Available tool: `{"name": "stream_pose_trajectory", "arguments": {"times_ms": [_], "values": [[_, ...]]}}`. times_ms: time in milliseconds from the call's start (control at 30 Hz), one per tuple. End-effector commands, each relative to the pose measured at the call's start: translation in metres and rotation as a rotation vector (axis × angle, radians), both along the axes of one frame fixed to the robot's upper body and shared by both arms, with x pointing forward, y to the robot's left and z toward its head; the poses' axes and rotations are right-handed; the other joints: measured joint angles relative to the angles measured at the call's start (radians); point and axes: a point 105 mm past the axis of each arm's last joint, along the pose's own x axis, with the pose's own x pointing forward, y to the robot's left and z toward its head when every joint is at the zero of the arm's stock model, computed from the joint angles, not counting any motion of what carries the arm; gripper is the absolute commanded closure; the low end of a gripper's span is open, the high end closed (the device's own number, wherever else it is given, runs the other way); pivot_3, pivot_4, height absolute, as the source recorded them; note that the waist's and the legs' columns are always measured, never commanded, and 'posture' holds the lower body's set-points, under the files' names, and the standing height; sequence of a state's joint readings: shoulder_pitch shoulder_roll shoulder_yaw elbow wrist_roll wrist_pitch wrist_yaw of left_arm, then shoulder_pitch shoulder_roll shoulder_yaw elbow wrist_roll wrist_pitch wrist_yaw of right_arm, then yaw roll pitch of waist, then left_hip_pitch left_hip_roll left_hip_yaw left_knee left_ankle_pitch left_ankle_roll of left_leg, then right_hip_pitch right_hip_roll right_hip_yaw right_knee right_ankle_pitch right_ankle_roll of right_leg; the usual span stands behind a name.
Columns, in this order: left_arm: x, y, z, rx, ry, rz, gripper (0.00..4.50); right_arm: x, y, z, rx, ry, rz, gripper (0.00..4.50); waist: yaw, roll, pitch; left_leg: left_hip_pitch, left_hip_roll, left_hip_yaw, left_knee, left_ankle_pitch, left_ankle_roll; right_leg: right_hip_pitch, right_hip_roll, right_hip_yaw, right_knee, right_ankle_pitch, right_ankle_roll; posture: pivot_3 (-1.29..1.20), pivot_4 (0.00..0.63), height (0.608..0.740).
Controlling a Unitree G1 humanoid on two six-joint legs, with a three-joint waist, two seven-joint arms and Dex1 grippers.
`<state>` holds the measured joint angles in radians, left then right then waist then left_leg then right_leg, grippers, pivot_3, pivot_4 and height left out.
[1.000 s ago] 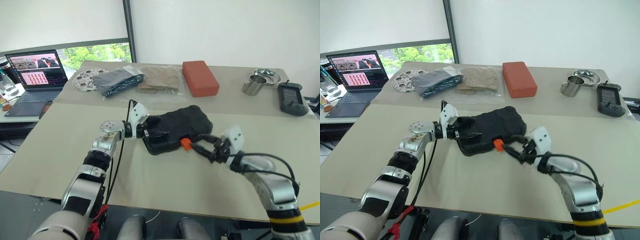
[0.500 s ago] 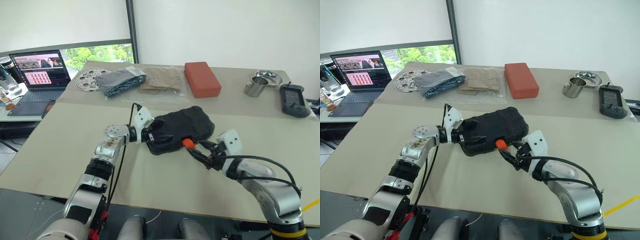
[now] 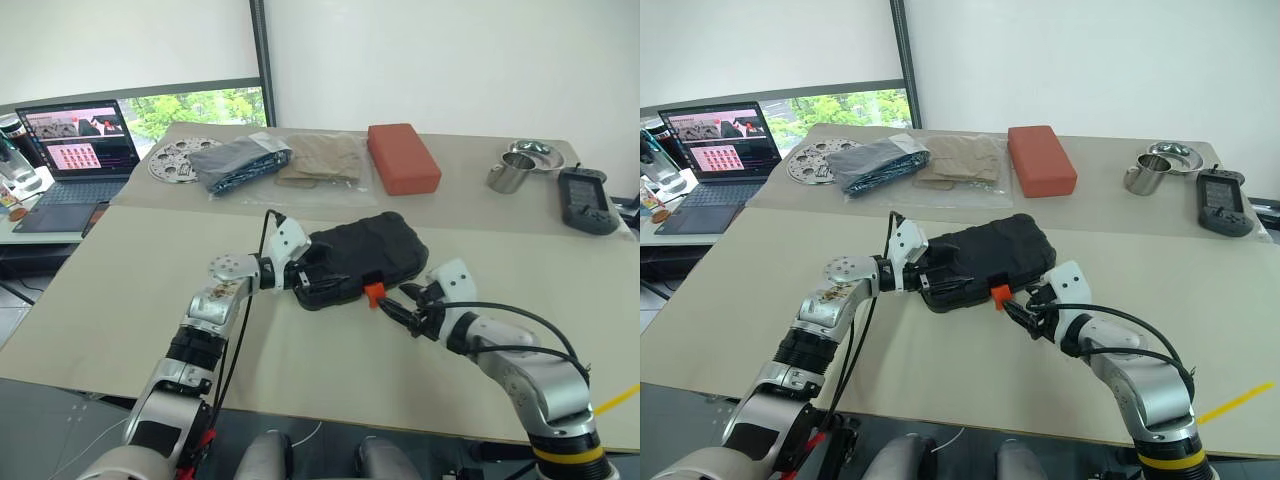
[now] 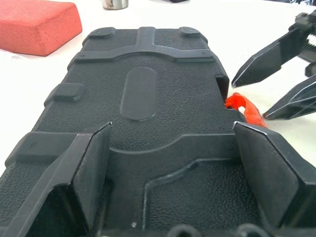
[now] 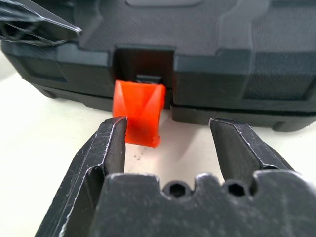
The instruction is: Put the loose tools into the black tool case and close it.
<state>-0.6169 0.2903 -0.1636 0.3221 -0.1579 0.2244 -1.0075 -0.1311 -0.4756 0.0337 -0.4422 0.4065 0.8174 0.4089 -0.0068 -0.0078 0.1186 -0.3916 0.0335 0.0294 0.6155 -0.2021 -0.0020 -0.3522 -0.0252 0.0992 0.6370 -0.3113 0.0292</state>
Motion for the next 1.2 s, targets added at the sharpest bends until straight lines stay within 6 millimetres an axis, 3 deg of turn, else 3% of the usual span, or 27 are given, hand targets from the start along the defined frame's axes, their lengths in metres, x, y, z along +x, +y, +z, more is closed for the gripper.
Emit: {"name": "stream_pose_trajectory", "arguments": {"times_ms": [33, 533, 967, 1200], "values": [[-0.007, -0.002, -0.019, 0.044, 0.066, -0.012, 0.33, 0.005, 0.002, 0.010, -0.008, -0.048, 0.002, 1.39, -0.001, 0.000, 0.000, 0.000, 0.000, 0.000, 0.000, 0.000, 0.000, 0.000, 0.000, 0.000, 0.000, 0.000, 0.000, 0.00, 0.150, 0.740], [-0.007, -0.001, -0.021, 0.039, 0.073, -0.006, 0.33, -0.006, 0.024, 0.014, -0.060, -0.024, -0.040, 1.39, -0.007, 0.000, 0.000, 0.000, 0.000, -0.003, -0.001, 0.000, 0.000, 0.000, 0.000, 0.000, 0.000, 0.000, 0.000, 0.00, 0.150, 0.740], [-0.006, -0.002, -0.021, 0.042, 0.078, -0.011, 0.33, -0.004, 0.032, 0.014, -0.111, -0.066, -0.122, 1.39, -0.007, 0.000, 0.000, -0.001, 0.000, -0.003, -0.001, 0.000, 0.000, 0.000, 0.000, 0.000, -0.004, -0.001, 0.001, 0.00, 0.150, 0.740], [-0.005, -0.003, -0.021, 0.042, 0.081, -0.016, 0.26, -0.003, 0.033, 0.019, -0.117, -0.092, -0.127, 3.34, -0.007, 0.000, 0.000, -0.001, 0.000, -0.003, -0.001, 0.000, 0.000, 0.000, 0.000, 0.000, -0.004, -0.001, 0.002, 0.00, 0.150, 0.740]]}}
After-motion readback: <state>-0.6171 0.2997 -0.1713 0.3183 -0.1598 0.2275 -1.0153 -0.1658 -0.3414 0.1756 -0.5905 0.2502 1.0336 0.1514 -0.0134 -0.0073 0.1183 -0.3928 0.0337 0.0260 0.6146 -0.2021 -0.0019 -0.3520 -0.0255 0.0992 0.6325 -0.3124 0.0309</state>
